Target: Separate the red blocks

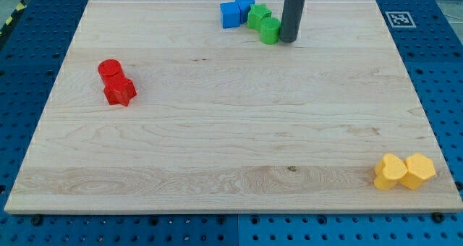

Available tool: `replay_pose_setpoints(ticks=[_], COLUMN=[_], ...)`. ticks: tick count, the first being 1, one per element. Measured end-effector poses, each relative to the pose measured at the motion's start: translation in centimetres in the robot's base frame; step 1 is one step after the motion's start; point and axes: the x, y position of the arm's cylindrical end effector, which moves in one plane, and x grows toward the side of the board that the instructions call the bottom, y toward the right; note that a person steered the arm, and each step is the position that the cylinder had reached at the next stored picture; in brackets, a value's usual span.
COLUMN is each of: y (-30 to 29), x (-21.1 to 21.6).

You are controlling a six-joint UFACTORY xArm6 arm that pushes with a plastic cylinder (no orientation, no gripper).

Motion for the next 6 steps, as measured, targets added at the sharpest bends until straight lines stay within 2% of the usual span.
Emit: replay_pose_setpoints(ticks=[1,2,3,6], y=[1.3,1.8,-1.6,-22.8], x=[0.7,4.3,6.4,2.8])
